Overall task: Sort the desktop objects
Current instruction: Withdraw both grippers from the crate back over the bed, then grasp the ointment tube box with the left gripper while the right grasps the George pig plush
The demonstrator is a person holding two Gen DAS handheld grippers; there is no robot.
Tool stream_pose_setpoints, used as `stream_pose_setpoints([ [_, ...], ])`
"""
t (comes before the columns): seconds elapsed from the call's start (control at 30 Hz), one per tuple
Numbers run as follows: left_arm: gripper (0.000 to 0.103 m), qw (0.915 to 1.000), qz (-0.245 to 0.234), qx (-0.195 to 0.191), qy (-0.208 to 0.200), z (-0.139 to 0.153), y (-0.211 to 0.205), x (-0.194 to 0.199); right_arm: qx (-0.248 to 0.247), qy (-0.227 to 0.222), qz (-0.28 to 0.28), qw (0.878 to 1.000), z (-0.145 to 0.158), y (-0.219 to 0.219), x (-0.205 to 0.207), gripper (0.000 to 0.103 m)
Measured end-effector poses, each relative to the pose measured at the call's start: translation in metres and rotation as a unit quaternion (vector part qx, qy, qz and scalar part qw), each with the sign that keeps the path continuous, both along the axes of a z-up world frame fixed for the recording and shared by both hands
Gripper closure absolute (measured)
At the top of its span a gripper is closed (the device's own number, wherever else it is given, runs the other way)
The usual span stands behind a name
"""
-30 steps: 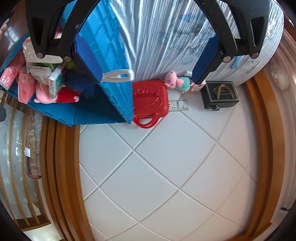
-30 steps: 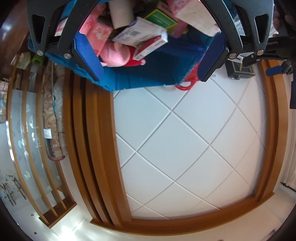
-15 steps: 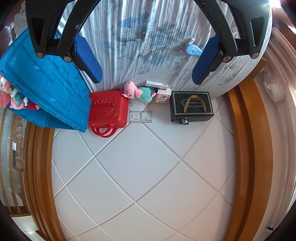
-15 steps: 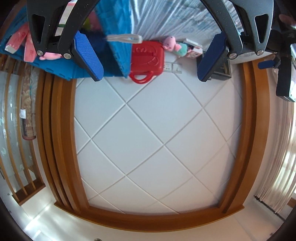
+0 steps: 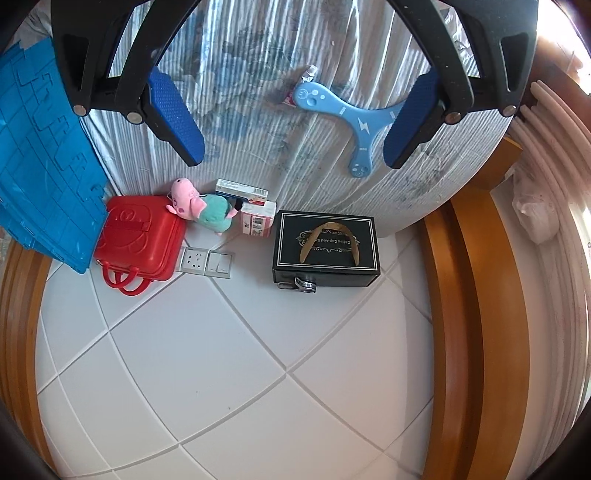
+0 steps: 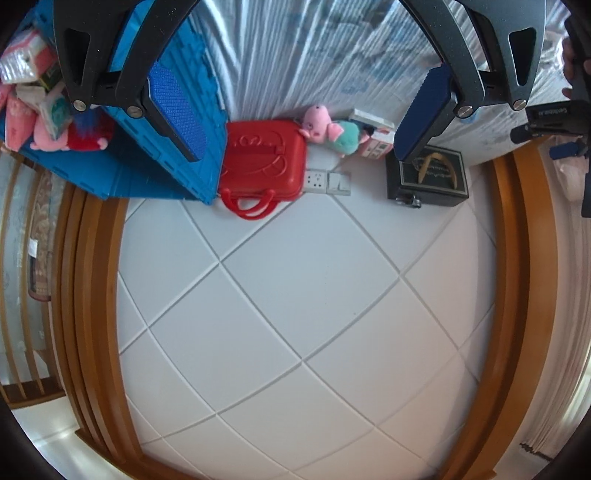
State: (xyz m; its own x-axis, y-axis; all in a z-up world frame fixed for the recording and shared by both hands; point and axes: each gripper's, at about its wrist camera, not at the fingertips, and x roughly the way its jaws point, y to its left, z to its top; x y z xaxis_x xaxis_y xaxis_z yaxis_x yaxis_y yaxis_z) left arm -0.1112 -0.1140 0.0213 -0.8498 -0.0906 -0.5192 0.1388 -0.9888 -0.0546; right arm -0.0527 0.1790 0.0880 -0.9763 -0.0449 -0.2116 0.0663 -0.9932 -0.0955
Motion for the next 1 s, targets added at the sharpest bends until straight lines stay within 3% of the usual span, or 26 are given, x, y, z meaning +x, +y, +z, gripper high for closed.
stream_pose_setpoints([
  [0.3, 0.004, 0.9984, -0.040, -0.006, -0.040, -0.037, 0.022, -0.118, -0.011, -0.074, 0.002, 0.997, -0.044, 0.009, -0.111, 0.000],
  [0.53, 0.004, 0.9895, -0.082, -0.014, -0.118, -0.111, 0.040, -0.249, -0.039, -0.185, 0.010, 0.982, -0.123, 0.016, -0.242, 0.000],
  [0.67, 0.004, 0.9809, -0.078, 0.016, -0.178, -0.157, 0.047, -0.328, -0.048, -0.242, -0.005, 0.969, -0.174, 0.016, -0.312, 0.000],
  [0.77, 0.004, 0.9759, -0.062, 0.007, -0.209, -0.192, 0.060, -0.375, -0.057, -0.271, -0.012, 0.961, -0.206, 0.015, -0.357, 0.000],
  [0.9, 0.004, 0.9681, -0.045, 0.057, -0.240, -0.227, 0.066, -0.408, -0.046, -0.296, -0.009, 0.954, -0.237, 0.003, -0.402, 0.000],
  [1.0, 0.001, 0.9653, -0.029, 0.058, -0.253, -0.244, 0.073, -0.428, -0.032, -0.314, 0.001, 0.949, -0.262, -0.010, -0.425, 0.001],
])
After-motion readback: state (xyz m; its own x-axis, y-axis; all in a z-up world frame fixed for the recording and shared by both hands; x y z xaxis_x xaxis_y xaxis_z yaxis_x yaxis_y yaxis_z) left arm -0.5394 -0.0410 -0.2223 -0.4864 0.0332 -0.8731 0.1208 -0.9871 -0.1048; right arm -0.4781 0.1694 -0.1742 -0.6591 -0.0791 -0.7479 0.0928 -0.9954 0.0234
